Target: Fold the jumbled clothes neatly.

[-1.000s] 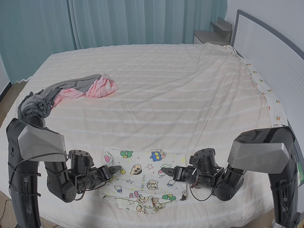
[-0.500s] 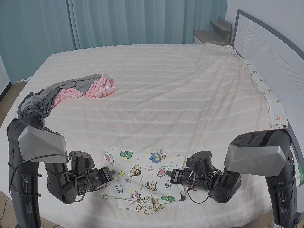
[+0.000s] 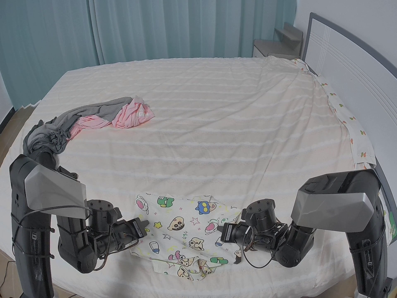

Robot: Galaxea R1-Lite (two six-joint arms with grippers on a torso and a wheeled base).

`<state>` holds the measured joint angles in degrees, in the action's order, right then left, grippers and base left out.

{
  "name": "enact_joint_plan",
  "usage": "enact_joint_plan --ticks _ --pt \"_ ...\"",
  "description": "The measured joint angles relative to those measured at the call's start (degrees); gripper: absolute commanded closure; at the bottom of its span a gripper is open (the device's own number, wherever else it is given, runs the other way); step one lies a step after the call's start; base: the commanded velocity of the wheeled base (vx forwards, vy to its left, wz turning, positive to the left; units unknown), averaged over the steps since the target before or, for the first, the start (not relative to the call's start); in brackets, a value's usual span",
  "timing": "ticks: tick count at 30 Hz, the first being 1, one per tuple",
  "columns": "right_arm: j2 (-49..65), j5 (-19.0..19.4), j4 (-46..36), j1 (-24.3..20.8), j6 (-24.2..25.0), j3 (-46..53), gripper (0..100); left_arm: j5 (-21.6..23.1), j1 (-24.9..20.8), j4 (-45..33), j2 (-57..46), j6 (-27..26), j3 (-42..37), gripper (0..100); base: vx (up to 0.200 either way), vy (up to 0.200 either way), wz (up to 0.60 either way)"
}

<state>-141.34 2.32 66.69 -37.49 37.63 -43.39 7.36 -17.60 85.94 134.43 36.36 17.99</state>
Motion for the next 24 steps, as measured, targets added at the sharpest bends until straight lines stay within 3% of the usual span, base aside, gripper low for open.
enact_joint_plan --ticks 6,20,24 --pt "0.1 -1.0 0.0 -0.4 0.0 0.1 100 -2.0 0.2 1.6 -0.1 -1.4 -0.8 100 -0.2 0.2 0.0" --pt "1.1 -1.4 -0.1 -1.2 -0.1 -0.1 100 -2.1 1.5 2.0 -2.1 -1.6 -2.6 100 -0.2 0.2 0.0" --pt "1.2 -1.4 0.3 -1.5 0.0 -0.8 100 -1.6 3.5 2.0 -2.4 -2.9 -1.6 100 0.0 0.0 0.0"
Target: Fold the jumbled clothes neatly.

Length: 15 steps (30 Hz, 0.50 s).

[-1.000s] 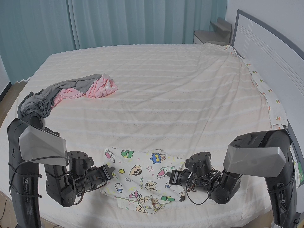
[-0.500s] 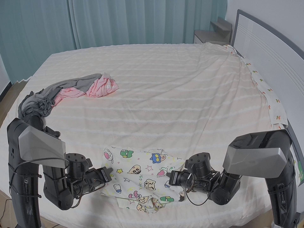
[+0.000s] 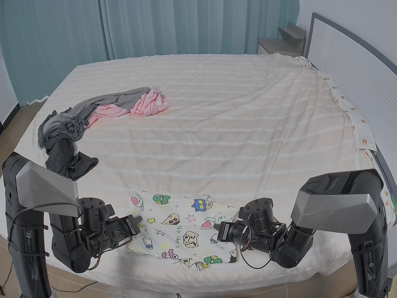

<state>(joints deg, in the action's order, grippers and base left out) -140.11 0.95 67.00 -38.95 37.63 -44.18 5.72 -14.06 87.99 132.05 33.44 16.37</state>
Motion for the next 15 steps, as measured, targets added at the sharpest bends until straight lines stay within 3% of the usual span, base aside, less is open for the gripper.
enact_joint_plan --ticks 15 --pt "-0.9 -2.2 5.9 0.0 0.0 -3.1 100 0.0 4.8 0.1 3.3 -2.1 5.9 100 0.0 0.0 0.0"
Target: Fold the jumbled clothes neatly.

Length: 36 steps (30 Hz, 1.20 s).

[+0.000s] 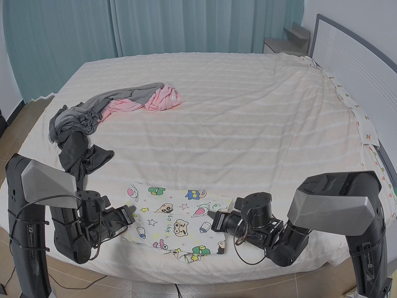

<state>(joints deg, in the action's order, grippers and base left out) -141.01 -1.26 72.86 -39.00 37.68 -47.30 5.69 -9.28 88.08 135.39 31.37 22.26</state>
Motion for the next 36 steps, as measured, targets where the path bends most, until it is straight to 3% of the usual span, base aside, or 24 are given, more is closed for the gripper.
enact_joint_plan --ticks 14,20,36 --pt "-0.3 -0.3 -0.6 -0.5 -0.2 -1.7 100 -0.3 2.7 -0.4 0.1 -0.4 1.7 100 0.0 0.0 0.0" --pt "-0.6 -0.4 -0.8 -0.5 -0.2 -2.1 100 -0.4 2.6 -0.4 0.4 -4.2 1.9 100 0.0 0.0 0.0" --pt "-2.0 -0.5 -0.3 -1.0 -0.1 -3.1 100 -0.4 4.4 -0.5 0.5 -4.8 2.9 100 0.0 0.2 0.0"
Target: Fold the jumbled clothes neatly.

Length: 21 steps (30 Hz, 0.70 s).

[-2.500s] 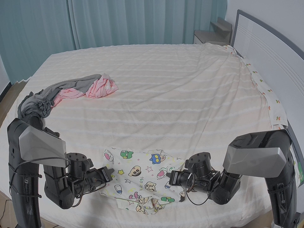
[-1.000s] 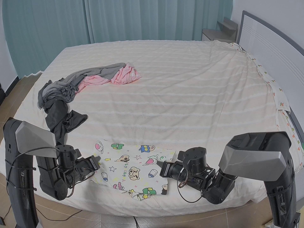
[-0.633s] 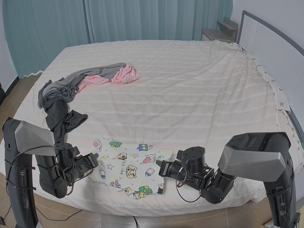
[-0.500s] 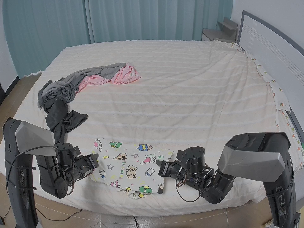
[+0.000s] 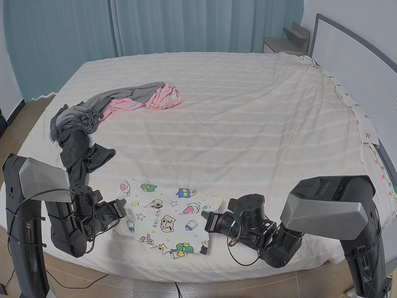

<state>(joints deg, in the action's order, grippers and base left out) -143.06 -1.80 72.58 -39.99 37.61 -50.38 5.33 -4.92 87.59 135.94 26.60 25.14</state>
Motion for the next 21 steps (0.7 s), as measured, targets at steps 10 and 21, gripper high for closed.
enact_joint_plan --ticks 10,21 --pt "-0.7 -1.0 0.1 -0.4 0.0 -1.9 100 -0.1 1.8 -0.1 0.1 0.0 0.9 100 0.0 0.2 0.0" --pt "-1.2 -0.9 -0.3 -1.6 -0.1 -4.0 100 0.1 3.9 -0.2 1.1 0.0 1.9 100 0.0 0.2 0.0"
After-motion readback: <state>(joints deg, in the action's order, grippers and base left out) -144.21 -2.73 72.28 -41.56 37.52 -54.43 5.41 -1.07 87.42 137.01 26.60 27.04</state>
